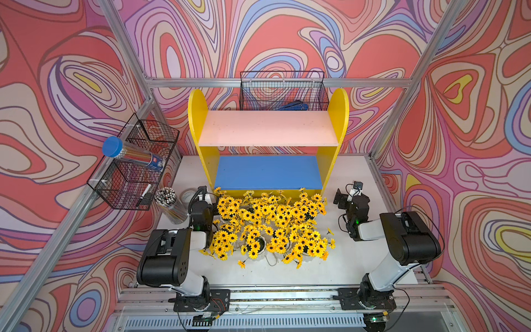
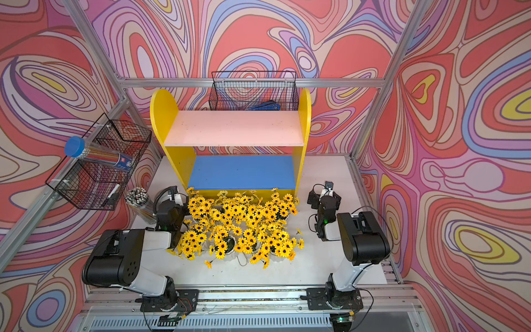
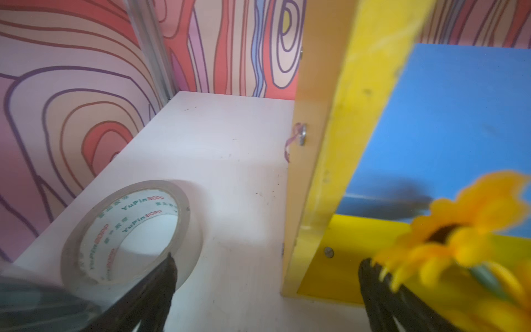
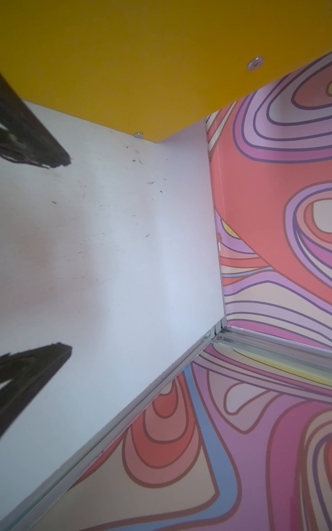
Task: Take the sunflower pots off the shelves
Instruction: Reset both arms
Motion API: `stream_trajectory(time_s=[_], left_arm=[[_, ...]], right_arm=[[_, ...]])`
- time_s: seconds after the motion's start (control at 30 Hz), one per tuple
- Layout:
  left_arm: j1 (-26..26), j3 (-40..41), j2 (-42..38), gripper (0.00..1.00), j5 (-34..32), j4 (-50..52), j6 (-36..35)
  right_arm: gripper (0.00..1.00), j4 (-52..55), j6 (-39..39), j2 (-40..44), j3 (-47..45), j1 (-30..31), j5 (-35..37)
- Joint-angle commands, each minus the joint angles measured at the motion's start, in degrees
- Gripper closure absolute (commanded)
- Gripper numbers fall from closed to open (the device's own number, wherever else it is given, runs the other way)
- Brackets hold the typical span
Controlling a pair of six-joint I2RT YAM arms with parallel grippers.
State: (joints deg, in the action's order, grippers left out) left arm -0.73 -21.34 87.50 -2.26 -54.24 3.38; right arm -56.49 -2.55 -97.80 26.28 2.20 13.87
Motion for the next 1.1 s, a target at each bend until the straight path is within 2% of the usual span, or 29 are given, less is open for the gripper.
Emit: stream_trajectory(time_s=[0.0,1.07], left_arm=[[0.2,-0.2,0.6,0.00,4.3,3.6,-2.4],[-0.1,-0.5,0.7,0.00,4.6,4.3,-2.3]], right_arm=[[0.02,0.3,-0.5,-0.2,-0.1,-0.3,-0.5],[0.02,0.3,-0.5,-0.2,-0.1,-0.3,-0.5]])
